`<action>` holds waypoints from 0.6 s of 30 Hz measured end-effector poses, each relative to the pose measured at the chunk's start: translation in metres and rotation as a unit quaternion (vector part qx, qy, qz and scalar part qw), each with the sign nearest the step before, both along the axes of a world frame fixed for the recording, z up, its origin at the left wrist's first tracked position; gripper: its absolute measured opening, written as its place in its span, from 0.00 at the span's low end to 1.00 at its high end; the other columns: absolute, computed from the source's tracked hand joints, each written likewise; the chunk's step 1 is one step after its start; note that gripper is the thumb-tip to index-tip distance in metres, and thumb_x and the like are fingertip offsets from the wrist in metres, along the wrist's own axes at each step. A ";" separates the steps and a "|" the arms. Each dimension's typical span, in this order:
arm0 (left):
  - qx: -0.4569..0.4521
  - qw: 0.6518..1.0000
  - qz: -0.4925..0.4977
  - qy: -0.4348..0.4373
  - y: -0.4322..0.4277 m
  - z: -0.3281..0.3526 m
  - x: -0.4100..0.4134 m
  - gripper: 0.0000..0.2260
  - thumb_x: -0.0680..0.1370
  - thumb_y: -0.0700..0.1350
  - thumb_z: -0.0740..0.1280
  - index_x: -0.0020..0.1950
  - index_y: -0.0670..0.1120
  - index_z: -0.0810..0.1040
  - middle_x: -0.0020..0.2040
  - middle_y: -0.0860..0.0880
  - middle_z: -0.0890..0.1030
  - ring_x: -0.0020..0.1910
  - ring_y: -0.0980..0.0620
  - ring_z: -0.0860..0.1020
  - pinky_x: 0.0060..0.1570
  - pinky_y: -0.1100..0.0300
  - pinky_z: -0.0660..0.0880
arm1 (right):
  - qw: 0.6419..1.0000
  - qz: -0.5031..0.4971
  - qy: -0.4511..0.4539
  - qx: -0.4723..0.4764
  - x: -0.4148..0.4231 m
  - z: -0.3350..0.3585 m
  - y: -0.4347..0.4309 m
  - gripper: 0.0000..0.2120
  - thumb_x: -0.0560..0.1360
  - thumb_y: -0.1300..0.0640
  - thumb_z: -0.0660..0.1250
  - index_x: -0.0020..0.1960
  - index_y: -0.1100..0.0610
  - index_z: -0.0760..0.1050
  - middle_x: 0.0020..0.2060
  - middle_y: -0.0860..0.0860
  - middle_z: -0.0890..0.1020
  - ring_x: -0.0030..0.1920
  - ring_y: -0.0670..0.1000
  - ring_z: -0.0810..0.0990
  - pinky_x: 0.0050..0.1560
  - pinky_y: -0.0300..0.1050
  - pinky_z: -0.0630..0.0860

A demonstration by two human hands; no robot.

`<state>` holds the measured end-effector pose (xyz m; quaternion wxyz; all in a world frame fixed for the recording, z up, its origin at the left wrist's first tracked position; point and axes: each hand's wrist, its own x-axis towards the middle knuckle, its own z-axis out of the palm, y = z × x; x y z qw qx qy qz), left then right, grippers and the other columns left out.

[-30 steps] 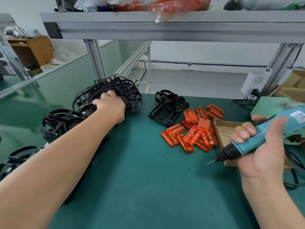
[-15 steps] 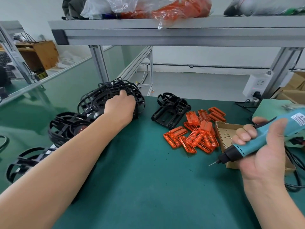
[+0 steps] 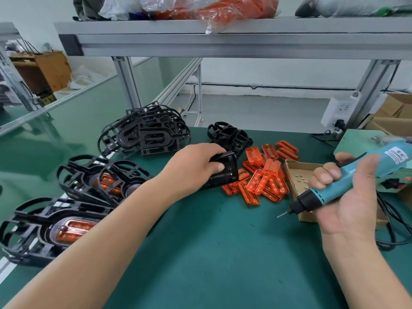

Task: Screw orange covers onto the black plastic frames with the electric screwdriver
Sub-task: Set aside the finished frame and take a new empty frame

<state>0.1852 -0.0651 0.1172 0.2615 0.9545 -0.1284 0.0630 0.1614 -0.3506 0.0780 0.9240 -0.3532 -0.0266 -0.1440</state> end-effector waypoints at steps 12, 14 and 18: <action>-0.174 0.981 -0.074 -0.032 -0.004 -0.001 -0.025 0.16 0.83 0.48 0.68 0.70 0.60 0.78 0.61 0.66 0.82 0.60 0.65 0.80 0.62 0.65 0.76 | 1.000 -0.007 0.008 0.005 0.001 0.000 -0.002 0.20 0.82 0.34 0.63 0.50 0.51 0.77 0.35 0.46 0.68 0.34 0.45 0.70 0.36 0.37 0.70; -0.155 0.983 -0.100 0.025 -0.010 -0.006 -0.036 0.16 0.85 0.49 0.66 0.73 0.60 0.76 0.64 0.70 0.80 0.64 0.70 0.77 0.66 0.72 0.70 | 1.000 -0.007 0.016 0.009 0.001 0.000 -0.004 0.21 0.83 0.34 0.62 0.50 0.52 0.76 0.35 0.46 0.68 0.34 0.45 0.70 0.35 0.36 0.70; -0.129 0.964 -0.136 0.189 -0.018 -0.018 -0.041 0.09 0.85 0.46 0.66 0.64 0.52 0.82 0.53 0.57 0.86 0.51 0.60 0.83 0.59 0.57 0.78 | 0.999 0.001 0.032 0.012 0.002 0.000 -0.006 0.21 0.83 0.34 0.62 0.49 0.52 0.77 0.34 0.46 0.69 0.33 0.45 0.71 0.34 0.35 0.70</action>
